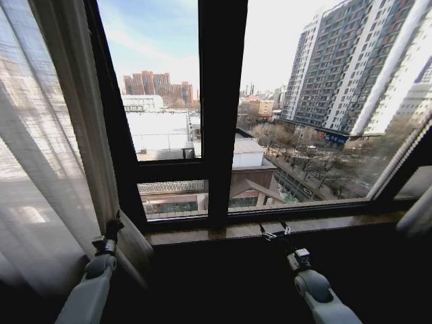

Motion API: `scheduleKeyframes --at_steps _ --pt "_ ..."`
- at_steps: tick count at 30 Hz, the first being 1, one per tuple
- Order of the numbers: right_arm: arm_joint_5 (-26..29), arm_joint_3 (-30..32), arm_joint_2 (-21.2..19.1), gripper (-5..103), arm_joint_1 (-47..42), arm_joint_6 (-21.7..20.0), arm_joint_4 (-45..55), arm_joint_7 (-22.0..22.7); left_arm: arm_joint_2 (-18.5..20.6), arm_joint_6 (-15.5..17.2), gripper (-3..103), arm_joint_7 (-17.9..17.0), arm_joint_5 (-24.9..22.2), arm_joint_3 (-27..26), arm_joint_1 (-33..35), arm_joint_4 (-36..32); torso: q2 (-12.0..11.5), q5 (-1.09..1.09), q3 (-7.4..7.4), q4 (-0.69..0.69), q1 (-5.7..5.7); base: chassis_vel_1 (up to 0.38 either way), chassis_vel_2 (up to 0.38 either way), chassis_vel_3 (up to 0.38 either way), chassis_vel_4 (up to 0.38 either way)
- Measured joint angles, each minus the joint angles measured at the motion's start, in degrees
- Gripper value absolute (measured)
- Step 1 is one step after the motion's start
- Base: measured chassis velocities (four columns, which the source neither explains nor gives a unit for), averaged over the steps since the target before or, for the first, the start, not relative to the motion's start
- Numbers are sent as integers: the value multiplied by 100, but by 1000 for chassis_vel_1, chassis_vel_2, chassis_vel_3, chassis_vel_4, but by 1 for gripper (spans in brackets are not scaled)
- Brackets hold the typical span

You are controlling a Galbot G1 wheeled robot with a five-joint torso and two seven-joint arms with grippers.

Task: Open the curtains by pulling them apart, changing their state from closed to fully open.

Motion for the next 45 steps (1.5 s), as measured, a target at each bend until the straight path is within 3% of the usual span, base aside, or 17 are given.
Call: scheduleKeyframes --at_steps 34,45 --pt "0 0 0 100 0 0 0 0 -11 -163 0 -35 5 -18 26 102 -1 4 1 -1 2 373 348 -363 -341" --pt "0 -1 1 100 0 0 1 -1 12 -163 0 -85 10 -20 48 80 -1 -1 1 2 2 214 227 -241 -227"
